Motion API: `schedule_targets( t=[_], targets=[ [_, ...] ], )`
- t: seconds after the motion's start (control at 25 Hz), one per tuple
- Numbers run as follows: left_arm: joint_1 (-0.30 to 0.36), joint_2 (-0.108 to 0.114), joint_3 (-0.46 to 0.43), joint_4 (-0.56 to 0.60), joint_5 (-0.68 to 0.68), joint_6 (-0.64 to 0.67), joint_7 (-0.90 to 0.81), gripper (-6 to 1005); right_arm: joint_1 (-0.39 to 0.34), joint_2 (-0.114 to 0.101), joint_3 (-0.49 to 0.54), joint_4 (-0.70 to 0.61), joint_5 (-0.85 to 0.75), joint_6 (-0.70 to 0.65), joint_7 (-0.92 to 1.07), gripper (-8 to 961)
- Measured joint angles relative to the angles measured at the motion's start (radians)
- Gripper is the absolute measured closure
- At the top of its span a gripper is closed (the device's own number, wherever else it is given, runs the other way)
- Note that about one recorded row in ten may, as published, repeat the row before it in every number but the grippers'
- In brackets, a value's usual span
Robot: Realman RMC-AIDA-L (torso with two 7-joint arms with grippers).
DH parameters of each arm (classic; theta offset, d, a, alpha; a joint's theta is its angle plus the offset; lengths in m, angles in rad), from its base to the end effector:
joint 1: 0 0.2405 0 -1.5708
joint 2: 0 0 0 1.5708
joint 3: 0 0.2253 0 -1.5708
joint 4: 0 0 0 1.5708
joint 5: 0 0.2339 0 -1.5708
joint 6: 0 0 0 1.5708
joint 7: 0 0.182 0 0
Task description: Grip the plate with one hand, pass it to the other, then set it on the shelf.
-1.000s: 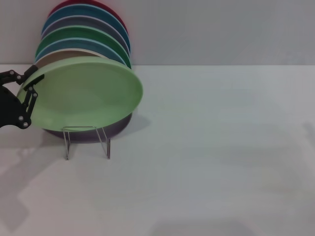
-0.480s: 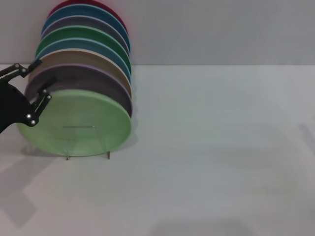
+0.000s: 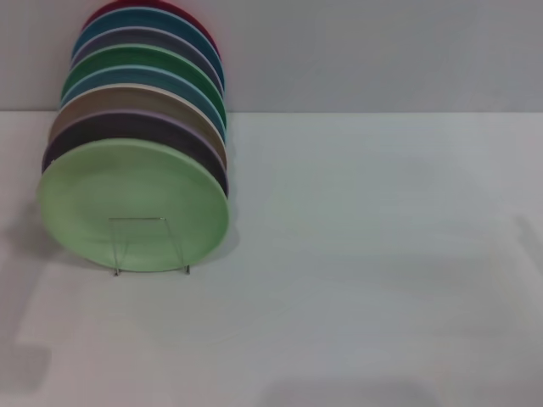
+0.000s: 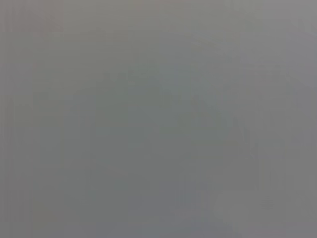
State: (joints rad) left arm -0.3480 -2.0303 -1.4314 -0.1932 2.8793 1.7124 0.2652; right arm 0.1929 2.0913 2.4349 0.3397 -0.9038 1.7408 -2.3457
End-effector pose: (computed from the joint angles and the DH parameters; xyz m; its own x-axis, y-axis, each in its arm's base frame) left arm -0.2675 0.3260 0.0800 0.7879 -0.5874 0.1850 0.2996 0.1031 -0.9485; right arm 0.3007 0.2819 0.0859 0.3877 0.3378 -0.8577 -0.7476 -0.4290 -0.5069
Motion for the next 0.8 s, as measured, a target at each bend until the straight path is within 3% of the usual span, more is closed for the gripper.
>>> schedule_targets(
  t=[0.12,0.28,0.4,0.6,0.8],
  targets=[
    [0.015,-0.031,-0.161,0.007,-0.001,-0.033,-0.112,454,0.026,0.000,-0.004,-0.081,0.043,-0.020,-0.170,275],
    [0.033,-0.034,-0.252,0.047,-0.001,-0.097,-0.282,408,0.063,0.000,-0.004,-0.176,0.082,-0.044,-0.428,274],
    [0.053,-0.042,-0.327,0.053,-0.001,-0.181,-0.336,374,0.083,0.001,-0.005,-0.220,0.126,-0.057,-0.501,273],
    [0.055,-0.046,-0.329,0.082,0.002,-0.224,-0.354,189,0.095,0.001,0.002,-0.243,0.210,-0.118,-0.499,271],
    [0.054,-0.049,-0.312,0.103,0.006,-0.228,-0.368,189,0.113,0.001,0.005,-0.252,0.244,-0.161,-0.477,271]
  ],
)
